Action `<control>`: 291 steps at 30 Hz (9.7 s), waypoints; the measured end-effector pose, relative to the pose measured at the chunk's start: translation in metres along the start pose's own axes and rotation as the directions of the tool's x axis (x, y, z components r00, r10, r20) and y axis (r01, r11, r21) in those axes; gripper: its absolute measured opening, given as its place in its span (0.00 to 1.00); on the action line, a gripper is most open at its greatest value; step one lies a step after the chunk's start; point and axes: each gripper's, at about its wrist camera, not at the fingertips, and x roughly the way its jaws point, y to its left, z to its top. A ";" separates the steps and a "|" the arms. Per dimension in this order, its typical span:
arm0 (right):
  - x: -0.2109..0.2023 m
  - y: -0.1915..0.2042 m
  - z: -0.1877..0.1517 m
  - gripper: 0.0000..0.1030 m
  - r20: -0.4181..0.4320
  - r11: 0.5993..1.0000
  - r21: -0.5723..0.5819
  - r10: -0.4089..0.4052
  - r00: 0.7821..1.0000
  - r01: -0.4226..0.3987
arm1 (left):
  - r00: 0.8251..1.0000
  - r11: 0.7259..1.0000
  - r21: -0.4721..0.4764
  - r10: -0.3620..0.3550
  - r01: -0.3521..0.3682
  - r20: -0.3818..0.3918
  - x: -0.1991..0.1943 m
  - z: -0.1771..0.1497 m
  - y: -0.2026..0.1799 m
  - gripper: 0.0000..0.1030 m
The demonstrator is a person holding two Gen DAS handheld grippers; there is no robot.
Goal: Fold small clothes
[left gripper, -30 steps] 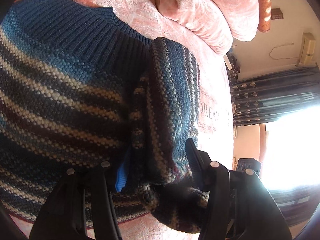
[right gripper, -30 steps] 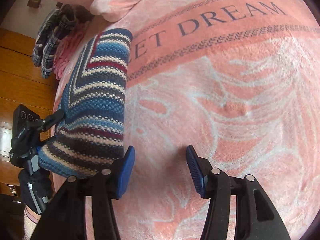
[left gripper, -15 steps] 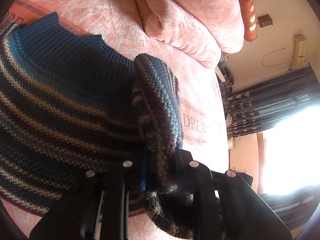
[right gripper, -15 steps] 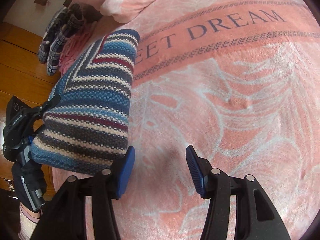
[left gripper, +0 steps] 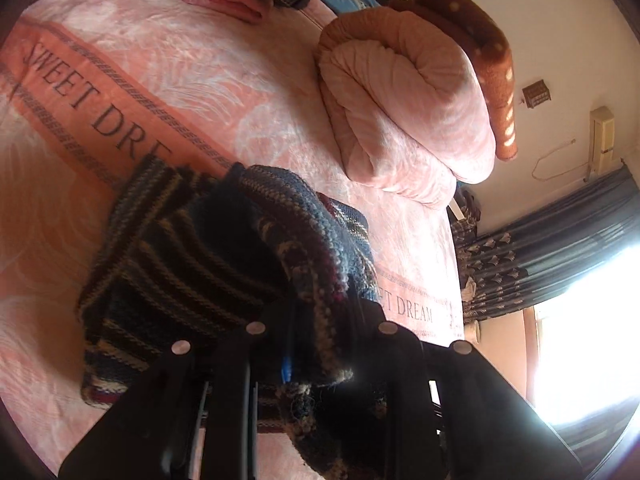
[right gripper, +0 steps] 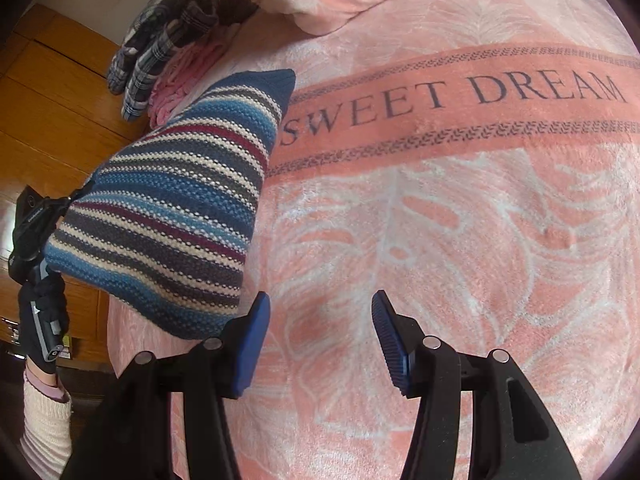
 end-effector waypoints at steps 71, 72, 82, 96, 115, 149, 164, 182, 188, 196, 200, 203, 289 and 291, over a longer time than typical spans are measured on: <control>0.069 0.126 -0.006 0.58 -0.135 0.977 -0.209 0.009 0.991 -0.037 | 0.986 0.991 0.014 0.133 -0.132 -0.097 -0.044 -0.018 0.118 0.58; 0.068 0.125 -0.002 0.58 -0.126 0.980 -0.194 0.020 0.992 -0.045 | 0.983 0.989 0.017 0.145 -0.144 -0.110 -0.037 -0.009 0.118 0.60; 0.083 0.108 0.019 0.60 -0.126 0.985 -0.116 0.113 0.986 -0.128 | 0.971 0.999 -0.030 0.007 -0.014 -0.238 0.049 0.025 0.147 0.63; 0.140 0.104 0.041 0.84 -0.168 0.965 -0.011 0.256 0.952 -0.262 | 0.940 0.982 0.080 -0.137 0.170 -0.312 0.077 0.016 0.137 0.74; 0.022 0.114 0.025 0.36 -0.041 0.926 -0.102 0.360 0.932 -0.363 | 0.911 0.929 0.070 -0.339 0.364 -0.237 0.058 -0.050 0.053 0.31; -0.063 -0.053 -0.173 0.66 -0.012 0.973 0.138 0.190 0.982 -0.186 | 0.978 0.957 0.285 0.104 -0.050 -0.178 0.050 -0.235 -0.057 0.49; -0.043 -0.073 -0.206 0.35 -0.047 0.935 0.280 0.241 0.969 -0.219 | 0.960 0.956 0.274 0.168 -0.104 -0.222 0.032 -0.299 -0.064 0.31; -0.027 -0.074 -0.216 0.26 -0.059 0.973 0.197 0.132 0.989 -0.118 | 0.950 0.965 0.225 0.190 -0.134 -0.249 0.042 -0.295 -0.021 0.16; -0.046 -0.054 -0.218 0.50 -0.042 0.984 0.178 0.014 0.999 -0.006 | 0.946 0.957 0.235 0.227 -0.172 -0.231 0.027 -0.297 -0.035 0.26; -0.087 -0.018 -0.234 0.75 -0.013 0.970 0.122 -0.210 0.978 0.209 | 0.943 0.933 0.271 0.289 -0.238 -0.166 -0.021 -0.313 -0.064 0.47; -0.100 0.002 -0.242 0.82 0.006 0.956 0.091 -0.281 0.960 0.279 | 0.933 0.916 0.288 0.330 -0.279 -0.145 -0.038 -0.323 -0.075 0.57; -0.110 0.014 -0.251 0.82 0.030 0.951 0.067 -0.304 0.952 0.302 | 0.924 0.903 0.302 0.358 -0.307 -0.132 -0.049 -0.332 -0.080 0.58; -0.183 0.094 -0.285 0.96 0.207 0.878 0.017 -0.471 0.857 0.478 | 0.847 0.759 0.411 0.527 -0.505 0.069 -0.106 -0.374 -0.161 0.78; -0.183 0.093 -0.286 0.96 0.205 0.876 0.017 -0.474 0.856 0.481 | 0.848 0.759 0.411 0.526 -0.504 0.069 -0.107 -0.374 -0.161 0.78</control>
